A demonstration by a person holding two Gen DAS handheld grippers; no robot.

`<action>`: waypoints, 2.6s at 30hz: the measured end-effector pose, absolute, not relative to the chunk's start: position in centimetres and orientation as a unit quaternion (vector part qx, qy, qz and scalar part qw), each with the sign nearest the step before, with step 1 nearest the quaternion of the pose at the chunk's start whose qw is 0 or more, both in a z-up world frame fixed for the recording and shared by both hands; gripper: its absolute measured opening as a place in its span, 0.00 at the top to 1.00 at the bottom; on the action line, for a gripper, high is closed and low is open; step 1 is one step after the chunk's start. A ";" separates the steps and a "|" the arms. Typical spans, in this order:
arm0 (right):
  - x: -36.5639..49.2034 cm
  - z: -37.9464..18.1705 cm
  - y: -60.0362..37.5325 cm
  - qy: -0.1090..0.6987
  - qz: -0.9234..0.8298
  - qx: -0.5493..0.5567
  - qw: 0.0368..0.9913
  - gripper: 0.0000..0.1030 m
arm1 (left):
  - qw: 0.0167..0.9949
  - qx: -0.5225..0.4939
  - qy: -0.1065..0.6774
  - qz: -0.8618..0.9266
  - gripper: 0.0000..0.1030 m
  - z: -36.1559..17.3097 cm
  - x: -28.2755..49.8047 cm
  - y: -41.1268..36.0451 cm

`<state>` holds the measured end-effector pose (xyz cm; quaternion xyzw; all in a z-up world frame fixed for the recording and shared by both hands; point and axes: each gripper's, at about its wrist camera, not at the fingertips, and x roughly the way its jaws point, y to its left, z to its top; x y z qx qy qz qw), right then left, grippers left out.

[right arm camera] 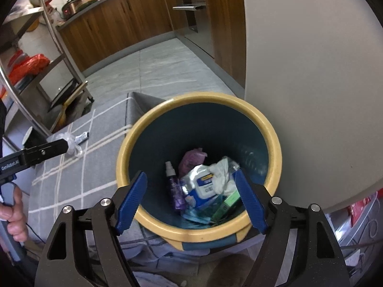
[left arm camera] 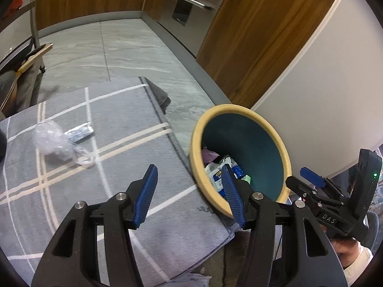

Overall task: Collect trash
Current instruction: 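Open both grippers to drop the bottle and blister pack into the bin, then move both open grippers back toward the plastic bag and sachet, then grasp the clear plastic bag with the left gripper while the right grasps the foil sachet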

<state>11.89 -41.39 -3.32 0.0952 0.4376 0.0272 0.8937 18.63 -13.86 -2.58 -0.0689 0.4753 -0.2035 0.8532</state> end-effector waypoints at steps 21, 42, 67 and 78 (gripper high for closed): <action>13.2 -2.1 -35.3 0.429 0.086 0.081 0.895 0.24 | 0.862 -0.107 0.490 -0.077 0.47 -5.2 18.7 -0.6; 17.0 -3.8 -26.4 0.461 0.159 0.044 0.872 0.24 | 0.843 -0.153 0.516 -0.019 0.47 -10.6 29.7 4.4; 28.5 -9.1 -10.3 0.466 0.307 -0.204 0.804 0.24 | 0.845 -0.132 0.517 -0.020 0.91 -4.4 19.8 8.9; 31.3 -12.2 -7.7 0.483 0.323 -0.212 0.786 0.43 | 0.844 -0.144 0.514 -0.054 0.91 -4.3 19.9 6.9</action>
